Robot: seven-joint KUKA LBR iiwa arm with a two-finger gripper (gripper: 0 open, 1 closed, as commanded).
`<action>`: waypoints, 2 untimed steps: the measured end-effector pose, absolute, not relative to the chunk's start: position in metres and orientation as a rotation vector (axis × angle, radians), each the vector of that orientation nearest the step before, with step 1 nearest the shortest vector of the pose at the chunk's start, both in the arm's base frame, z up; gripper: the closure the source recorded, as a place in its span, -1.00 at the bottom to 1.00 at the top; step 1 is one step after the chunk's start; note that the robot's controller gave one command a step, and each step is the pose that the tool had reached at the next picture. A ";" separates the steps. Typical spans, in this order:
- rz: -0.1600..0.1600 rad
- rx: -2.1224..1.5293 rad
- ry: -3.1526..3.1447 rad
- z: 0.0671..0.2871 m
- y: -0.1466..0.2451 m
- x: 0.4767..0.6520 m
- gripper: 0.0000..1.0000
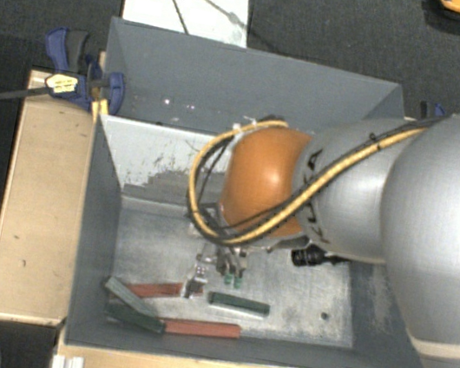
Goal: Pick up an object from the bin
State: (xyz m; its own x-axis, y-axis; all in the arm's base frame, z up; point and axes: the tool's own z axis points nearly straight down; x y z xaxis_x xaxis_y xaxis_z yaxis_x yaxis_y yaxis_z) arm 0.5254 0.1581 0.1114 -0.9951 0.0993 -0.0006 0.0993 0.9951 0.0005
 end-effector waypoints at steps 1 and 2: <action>0.003 -0.364 3.115 0.072 0.190 0.484 1.00; 0.003 -0.362 3.115 0.072 0.190 0.484 1.00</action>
Offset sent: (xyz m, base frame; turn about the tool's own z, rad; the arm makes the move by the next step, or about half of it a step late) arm 0.0000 0.0000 0.0000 0.0000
